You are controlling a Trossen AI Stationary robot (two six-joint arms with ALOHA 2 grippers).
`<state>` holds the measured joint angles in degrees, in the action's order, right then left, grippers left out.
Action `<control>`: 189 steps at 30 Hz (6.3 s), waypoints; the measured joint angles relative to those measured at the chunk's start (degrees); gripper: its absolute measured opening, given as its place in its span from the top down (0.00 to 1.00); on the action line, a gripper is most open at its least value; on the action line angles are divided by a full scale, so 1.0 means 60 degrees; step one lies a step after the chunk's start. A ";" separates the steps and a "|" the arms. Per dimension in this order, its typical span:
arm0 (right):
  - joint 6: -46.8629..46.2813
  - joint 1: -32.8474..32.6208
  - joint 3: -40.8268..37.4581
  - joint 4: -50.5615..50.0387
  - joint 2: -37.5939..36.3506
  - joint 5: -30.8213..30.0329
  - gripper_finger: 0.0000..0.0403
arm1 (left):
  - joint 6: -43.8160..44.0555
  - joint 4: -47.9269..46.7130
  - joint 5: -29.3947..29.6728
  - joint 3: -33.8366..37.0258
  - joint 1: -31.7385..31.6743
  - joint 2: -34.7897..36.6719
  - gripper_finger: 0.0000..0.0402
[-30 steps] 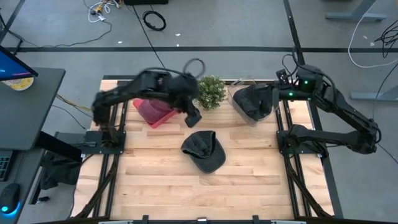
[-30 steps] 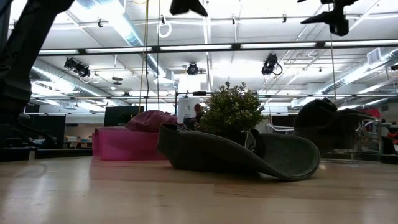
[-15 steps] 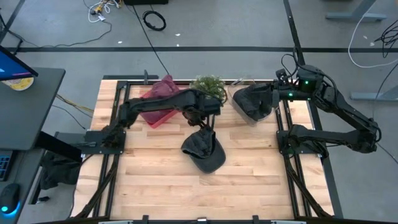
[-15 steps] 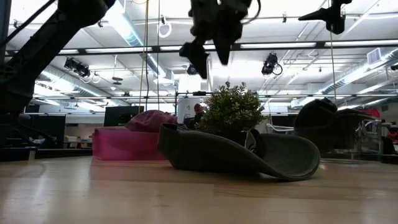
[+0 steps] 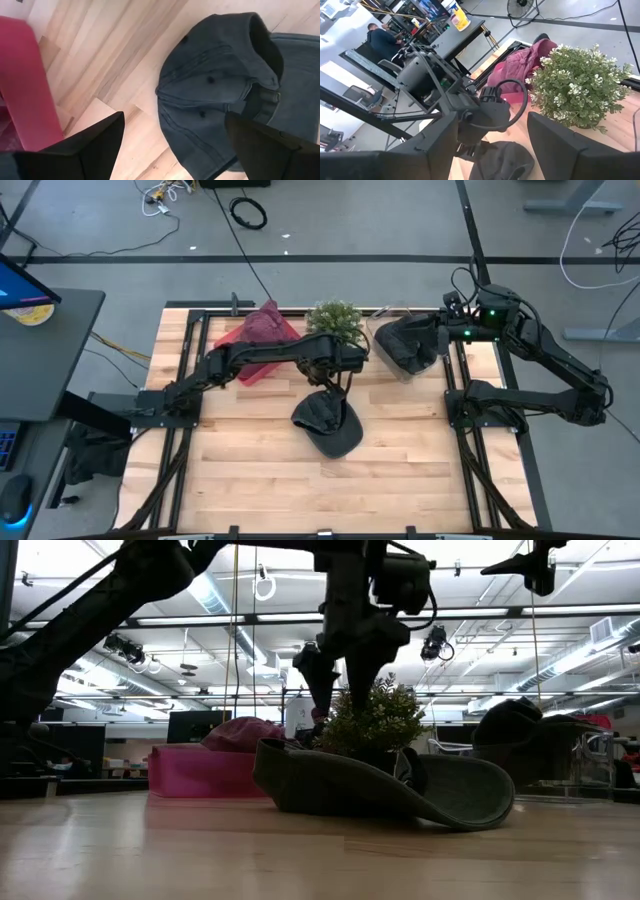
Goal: Pick & Place hat
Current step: Put the black cap into the transparent bin
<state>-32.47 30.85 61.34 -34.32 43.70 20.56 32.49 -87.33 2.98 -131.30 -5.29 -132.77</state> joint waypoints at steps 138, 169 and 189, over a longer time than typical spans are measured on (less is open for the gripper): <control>-0.8705 -0.1772 -0.0004 0.7132 0.4889 -0.1673 0.65 | -0.2584 0.7356 0.5523 0.4116 0.1357 0.5865 0.86; -0.4678 -0.0219 -0.0004 0.7197 0.2223 0.6464 1.00 | -0.2429 0.7295 0.3682 0.4105 0.1582 0.6948 0.18; -0.5220 -0.1338 -0.0004 1.2033 0.2101 0.6995 1.00 | -0.0756 1.1147 -0.2188 0.4105 -0.0204 0.7090 0.18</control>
<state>-63.79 22.82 61.32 37.88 56.31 62.53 27.95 -20.45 -10.14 -106.67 -6.51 -90.23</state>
